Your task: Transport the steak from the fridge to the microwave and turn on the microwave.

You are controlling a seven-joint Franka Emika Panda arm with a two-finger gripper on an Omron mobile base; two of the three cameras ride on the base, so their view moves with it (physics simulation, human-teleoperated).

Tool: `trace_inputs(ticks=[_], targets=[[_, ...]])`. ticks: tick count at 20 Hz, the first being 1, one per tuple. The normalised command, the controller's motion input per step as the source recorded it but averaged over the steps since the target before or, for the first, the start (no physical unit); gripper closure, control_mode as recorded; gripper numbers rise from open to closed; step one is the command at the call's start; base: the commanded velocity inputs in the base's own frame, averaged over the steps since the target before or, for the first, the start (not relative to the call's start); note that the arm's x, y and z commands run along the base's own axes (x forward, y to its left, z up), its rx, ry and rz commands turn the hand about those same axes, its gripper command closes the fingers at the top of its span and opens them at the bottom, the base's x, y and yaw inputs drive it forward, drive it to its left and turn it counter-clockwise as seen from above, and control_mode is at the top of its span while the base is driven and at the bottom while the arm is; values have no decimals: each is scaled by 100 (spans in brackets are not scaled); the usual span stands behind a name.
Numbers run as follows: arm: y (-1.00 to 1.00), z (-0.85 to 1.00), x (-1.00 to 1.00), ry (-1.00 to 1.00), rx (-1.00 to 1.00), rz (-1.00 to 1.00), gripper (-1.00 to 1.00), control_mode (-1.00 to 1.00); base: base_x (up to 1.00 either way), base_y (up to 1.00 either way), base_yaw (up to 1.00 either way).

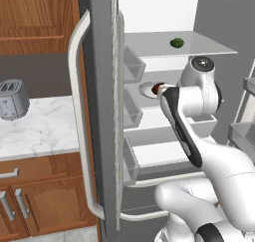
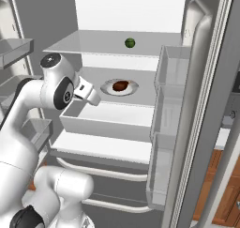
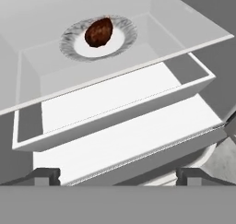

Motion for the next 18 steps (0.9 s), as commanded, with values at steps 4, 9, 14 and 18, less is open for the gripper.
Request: trace_inputs(ticks=[4, 9, 14, 18], targets=[[-10, 0, 13, -1, 0, 0, -100, -100, 0, 0, 0], [-11, 0, 24, -1, 0, -1, -100, -100, 0, 0, 0], [-6, -4, 34, 0, 0, -1, -100, -100, 0, 0, 0], [-1, -1, 28, -1, 0, 0, -100, -100, 0, 0, 0]])
